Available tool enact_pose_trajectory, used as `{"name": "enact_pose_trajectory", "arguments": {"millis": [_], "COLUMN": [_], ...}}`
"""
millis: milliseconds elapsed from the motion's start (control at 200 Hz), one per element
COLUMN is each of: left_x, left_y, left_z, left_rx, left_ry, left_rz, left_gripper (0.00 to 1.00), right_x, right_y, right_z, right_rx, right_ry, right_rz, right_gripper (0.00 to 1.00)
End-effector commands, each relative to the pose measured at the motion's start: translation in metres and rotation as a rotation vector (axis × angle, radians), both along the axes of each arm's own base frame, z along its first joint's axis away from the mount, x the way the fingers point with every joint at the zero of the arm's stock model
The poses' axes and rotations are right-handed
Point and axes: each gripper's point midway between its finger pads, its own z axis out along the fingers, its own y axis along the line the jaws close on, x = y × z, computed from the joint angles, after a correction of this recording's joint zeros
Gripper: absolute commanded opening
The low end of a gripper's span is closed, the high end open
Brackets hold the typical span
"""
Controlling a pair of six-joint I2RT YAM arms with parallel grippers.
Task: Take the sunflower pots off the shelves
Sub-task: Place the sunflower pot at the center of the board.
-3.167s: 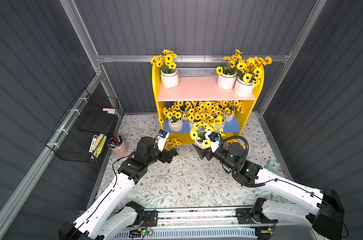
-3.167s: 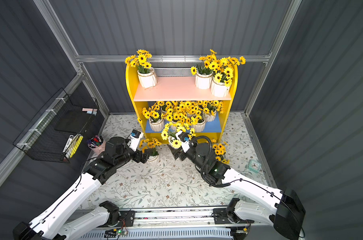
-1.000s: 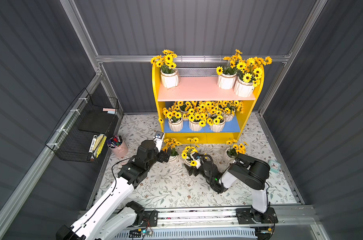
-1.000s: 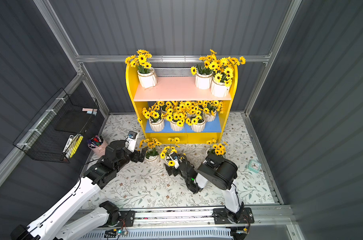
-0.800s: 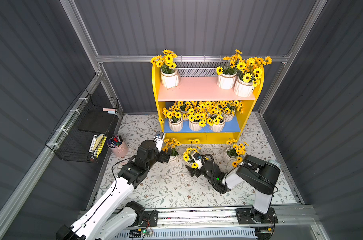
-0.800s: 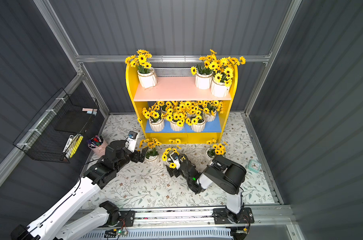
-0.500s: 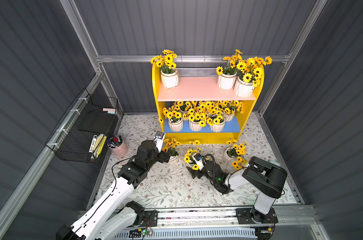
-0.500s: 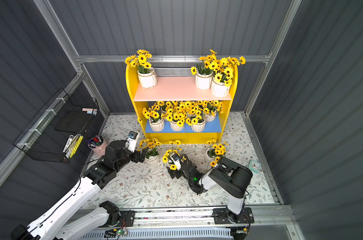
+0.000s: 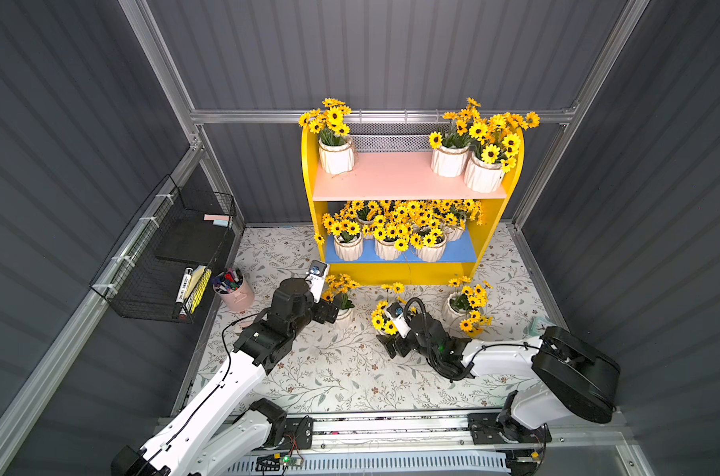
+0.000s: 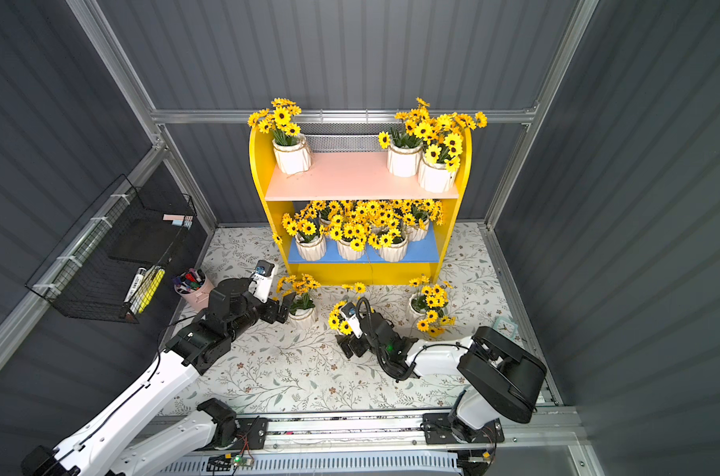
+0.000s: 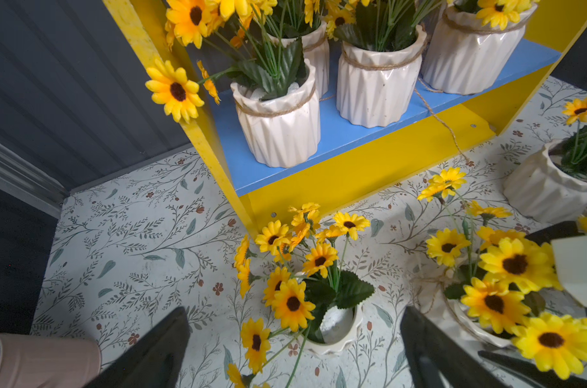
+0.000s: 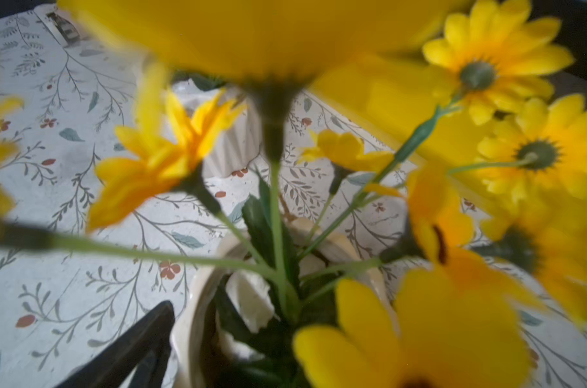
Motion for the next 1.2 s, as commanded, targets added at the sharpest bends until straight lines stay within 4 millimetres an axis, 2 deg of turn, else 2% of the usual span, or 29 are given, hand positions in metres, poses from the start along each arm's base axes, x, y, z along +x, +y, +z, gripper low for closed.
{"name": "enact_pose_trajectory", "arguments": {"millis": [0, 140, 185, 195, 235, 310, 405, 600, 700, 785, 850, 930, 995, 1005, 1196], "left_x": [-0.001, -0.002, -0.002, -0.002, -0.002, -0.003, -0.004, -0.003, -0.003, -0.003, -0.003, -0.002, -0.002, -0.002, -0.001], "left_y": [-0.006, -0.008, -0.008, -0.009, -0.01, -0.011, -0.013, -0.011, -0.011, -0.011, -0.011, -0.011, -0.011, -0.012, -0.011], "left_z": [0.006, 0.005, 0.006, 0.006, 0.005, 0.003, 0.003, 0.002, 0.002, 0.002, 0.002, 0.0, -0.002, -0.001, -0.004], "left_rx": [-0.01, -0.012, -0.014, -0.015, -0.015, -0.011, -0.009, -0.001, 0.002, 0.002, 0.003, 0.009, 0.012, 0.011, 0.025], "left_ry": [-0.007, -0.001, -0.003, -0.002, 0.003, 0.012, 0.013, 0.004, 0.003, 0.003, 0.002, 0.009, 0.013, 0.012, 0.019], "left_rz": [-0.027, -0.036, -0.038, -0.039, -0.043, -0.052, -0.059, -0.049, -0.049, -0.049, -0.045, -0.046, -0.044, -0.046, -0.045], "left_gripper": [0.99, 0.99, 0.99, 1.0, 0.99, 0.99, 0.99, 0.99, 1.0, 0.99, 0.99, 1.0, 0.99, 0.99, 1.0], "right_x": [-0.009, -0.023, -0.027, -0.029, -0.034, -0.046, -0.055, -0.076, -0.068, -0.064, -0.049, -0.046, -0.04, -0.039, -0.001], "right_y": [-0.008, -0.022, -0.023, -0.022, -0.02, -0.023, -0.037, -0.055, -0.072, -0.072, -0.079, -0.072, -0.062, -0.061, -0.047], "right_z": [0.011, 0.034, 0.035, 0.045, 0.048, 0.041, 0.029, 0.029, 0.02, 0.015, 0.008, -0.006, -0.009, -0.015, -0.024], "right_rx": [-0.037, -0.038, -0.029, -0.004, 0.01, -0.035, -0.083, -0.011, 0.003, 0.015, 0.016, -0.027, -0.026, -0.042, -0.065], "right_ry": [0.051, 0.064, 0.083, 0.074, 0.093, 0.177, 0.266, 0.356, 0.351, 0.332, 0.296, 0.305, 0.304, 0.309, 0.232], "right_rz": [0.004, 0.014, 0.021, 0.028, 0.051, 0.072, 0.029, -0.024, -0.15, -0.168, -0.256, -0.237, -0.231, -0.229, -0.289], "right_gripper": [0.99, 0.99, 0.99, 0.99, 0.99, 0.99, 0.99, 0.96, 0.94, 0.92, 0.91, 0.9, 0.9, 0.9, 0.89]}}
